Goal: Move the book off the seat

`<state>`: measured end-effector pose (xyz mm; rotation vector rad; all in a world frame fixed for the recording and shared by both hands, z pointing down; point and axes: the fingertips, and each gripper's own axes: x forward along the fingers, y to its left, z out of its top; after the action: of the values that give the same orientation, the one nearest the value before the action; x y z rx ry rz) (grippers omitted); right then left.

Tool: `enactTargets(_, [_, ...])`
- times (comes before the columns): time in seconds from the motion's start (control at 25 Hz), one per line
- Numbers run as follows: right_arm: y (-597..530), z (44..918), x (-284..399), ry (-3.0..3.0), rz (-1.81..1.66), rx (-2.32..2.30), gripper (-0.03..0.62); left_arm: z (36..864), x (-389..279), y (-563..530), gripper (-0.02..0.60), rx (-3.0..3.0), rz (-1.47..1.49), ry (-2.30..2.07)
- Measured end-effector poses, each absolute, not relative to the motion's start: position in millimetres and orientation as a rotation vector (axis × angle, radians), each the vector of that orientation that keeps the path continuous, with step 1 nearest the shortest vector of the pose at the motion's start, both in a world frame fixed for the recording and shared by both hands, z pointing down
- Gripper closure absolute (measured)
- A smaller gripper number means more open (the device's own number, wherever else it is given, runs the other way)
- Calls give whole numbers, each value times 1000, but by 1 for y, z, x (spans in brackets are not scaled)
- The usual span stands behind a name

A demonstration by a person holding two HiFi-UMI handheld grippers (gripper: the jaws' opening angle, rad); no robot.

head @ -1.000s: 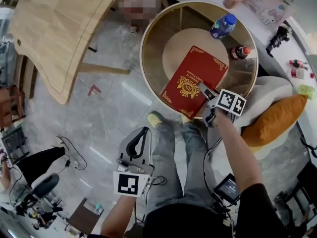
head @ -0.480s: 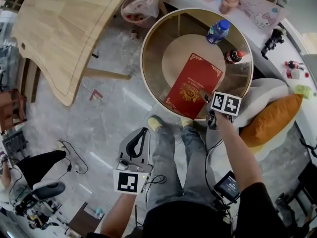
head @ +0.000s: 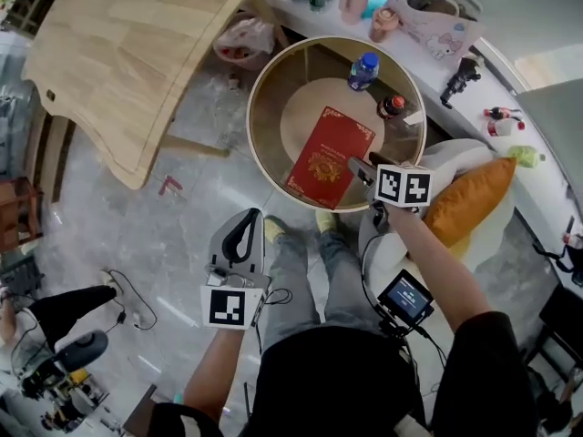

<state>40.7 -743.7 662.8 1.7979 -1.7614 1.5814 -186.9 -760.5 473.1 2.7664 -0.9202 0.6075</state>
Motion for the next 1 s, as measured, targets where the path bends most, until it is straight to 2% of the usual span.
enactTargets(0.08, [-748, 630, 46, -1810, 1546, 1833, 374, 457, -181, -760, 568, 2800, 580, -910])
enactTargets(0.12, [-750, 615, 48, -1833, 1522, 1855, 418, 449, -179, -760, 568, 2812, 567, -908])
enactTargets(0.2, [-752, 582, 53, -1873, 1463, 1917, 572, 434, -176, -758, 566, 2827, 542, -911])
enactTargets(0.72, [-740, 345, 37, -2269, 938, 1975, 580, 337, -167, -747, 568, 2918, 296, -944])
enactTargets(1.0, [-708, 290, 45, -2264, 614, 1998, 580, 291, -160, -733, 568, 3022, 201, -934])
